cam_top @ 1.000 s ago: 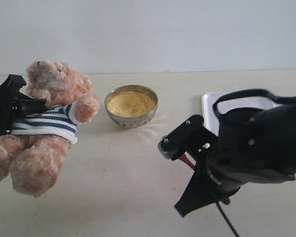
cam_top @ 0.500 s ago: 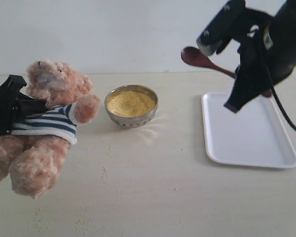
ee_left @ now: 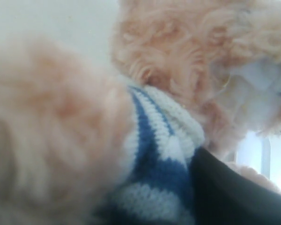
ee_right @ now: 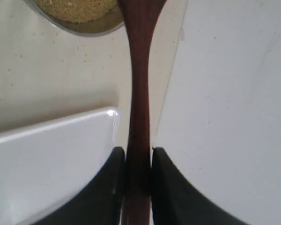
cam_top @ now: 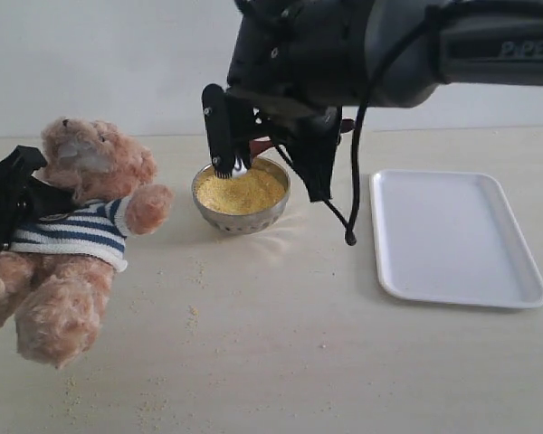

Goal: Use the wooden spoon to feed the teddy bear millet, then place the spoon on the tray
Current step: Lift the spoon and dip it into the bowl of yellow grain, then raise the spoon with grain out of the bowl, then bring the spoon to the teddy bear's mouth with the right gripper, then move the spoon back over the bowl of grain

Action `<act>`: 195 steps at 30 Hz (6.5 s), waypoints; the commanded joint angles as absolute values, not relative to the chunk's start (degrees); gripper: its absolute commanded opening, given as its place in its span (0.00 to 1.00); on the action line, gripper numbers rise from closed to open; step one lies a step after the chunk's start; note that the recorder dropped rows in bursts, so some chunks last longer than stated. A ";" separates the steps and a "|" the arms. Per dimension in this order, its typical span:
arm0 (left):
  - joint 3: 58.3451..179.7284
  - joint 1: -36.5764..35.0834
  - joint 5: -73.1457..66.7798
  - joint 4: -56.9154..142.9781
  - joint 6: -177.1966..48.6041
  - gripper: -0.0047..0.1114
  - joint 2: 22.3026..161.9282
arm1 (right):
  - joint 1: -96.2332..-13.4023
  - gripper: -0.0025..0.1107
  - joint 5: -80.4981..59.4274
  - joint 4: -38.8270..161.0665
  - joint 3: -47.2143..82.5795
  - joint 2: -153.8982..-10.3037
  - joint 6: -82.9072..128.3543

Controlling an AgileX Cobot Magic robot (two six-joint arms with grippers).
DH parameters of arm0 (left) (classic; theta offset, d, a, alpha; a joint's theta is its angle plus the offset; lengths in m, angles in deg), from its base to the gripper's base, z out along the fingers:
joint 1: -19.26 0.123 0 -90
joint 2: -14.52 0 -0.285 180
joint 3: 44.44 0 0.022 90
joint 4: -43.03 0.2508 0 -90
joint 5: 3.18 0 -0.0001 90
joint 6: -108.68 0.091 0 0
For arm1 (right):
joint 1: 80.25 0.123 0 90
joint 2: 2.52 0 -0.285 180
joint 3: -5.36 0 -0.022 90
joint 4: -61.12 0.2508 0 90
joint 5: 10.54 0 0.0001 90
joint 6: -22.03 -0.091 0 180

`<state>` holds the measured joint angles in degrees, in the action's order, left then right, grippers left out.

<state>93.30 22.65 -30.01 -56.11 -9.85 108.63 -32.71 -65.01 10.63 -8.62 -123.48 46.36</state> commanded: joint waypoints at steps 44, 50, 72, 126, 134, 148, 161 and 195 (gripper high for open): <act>93.75 22.66 -30.34 -56.92 -10.03 0.08 108.39 | -32.28 0.02 -63.18 -2.63 -8.99 -134.36 45.45; 93.75 22.66 -30.34 -56.92 -10.03 0.08 108.39 | -32.28 0.02 -65.50 0.89 -8.99 -134.16 44.33; 93.75 22.66 -30.34 -56.92 -10.03 0.08 108.39 | -32.77 0.02 -64.26 7.64 -8.99 -130.71 33.49; 93.75 22.66 -40.36 -53.55 -23.36 0.08 109.92 | -23.02 0.02 -67.11 24.75 -20.97 -123.71 39.89; 93.75 22.66 -40.70 -54.66 -23.26 0.08 109.92 | -22.97 0.02 -64.75 20.77 -20.97 -124.91 43.77; 93.75 22.66 -41.16 -56.55 -21.60 0.08 109.92 | -18.80 0.02 -63.83 1.09 -20.97 -127.12 38.99; 93.75 22.66 -42.40 -56.55 -21.37 0.08 109.92 | -17.79 0.02 -68.23 -4.98 -20.97 -128.73 34.71; 93.75 22.66 -38.61 -56.92 -19.19 0.08 109.92 | -37.14 0.02 -72.35 36.37 -20.97 -121.58 43.80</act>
